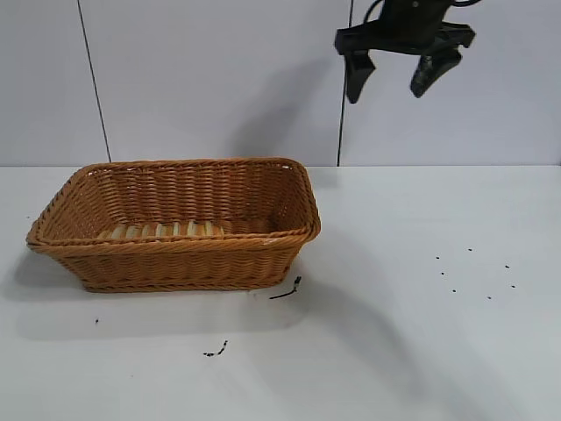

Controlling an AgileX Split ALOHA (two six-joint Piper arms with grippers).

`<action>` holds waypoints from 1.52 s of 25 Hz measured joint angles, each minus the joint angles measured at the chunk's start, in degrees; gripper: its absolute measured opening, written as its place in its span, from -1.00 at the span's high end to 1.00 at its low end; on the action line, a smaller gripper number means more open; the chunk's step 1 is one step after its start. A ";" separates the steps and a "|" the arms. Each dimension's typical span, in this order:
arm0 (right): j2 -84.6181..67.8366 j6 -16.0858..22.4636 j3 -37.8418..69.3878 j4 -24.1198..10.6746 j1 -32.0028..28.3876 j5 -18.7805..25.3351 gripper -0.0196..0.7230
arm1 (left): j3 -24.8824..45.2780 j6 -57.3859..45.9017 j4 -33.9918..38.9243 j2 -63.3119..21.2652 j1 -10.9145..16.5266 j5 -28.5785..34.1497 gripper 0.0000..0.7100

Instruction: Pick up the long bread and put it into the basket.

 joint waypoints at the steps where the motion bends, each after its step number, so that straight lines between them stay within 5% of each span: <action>1: 0.00 0.00 0.00 0.00 -0.53 0.00 -0.72 | 0.00 0.00 0.00 0.00 0.00 0.00 -0.96; 14: -7.68 0.12 9.59 0.35 -1.09 -0.05 -0.72 | 0.00 0.00 0.00 0.00 0.00 0.00 -0.96; 32: -61.26 0.07 73.60 0.35 -1.09 -0.12 -0.72 | 0.00 0.00 0.00 0.00 0.00 0.00 -0.96; 38: -84.08 0.07 91.60 0.35 -1.09 -6.07 -0.72 | 0.00 0.00 0.00 0.00 0.00 0.00 -0.96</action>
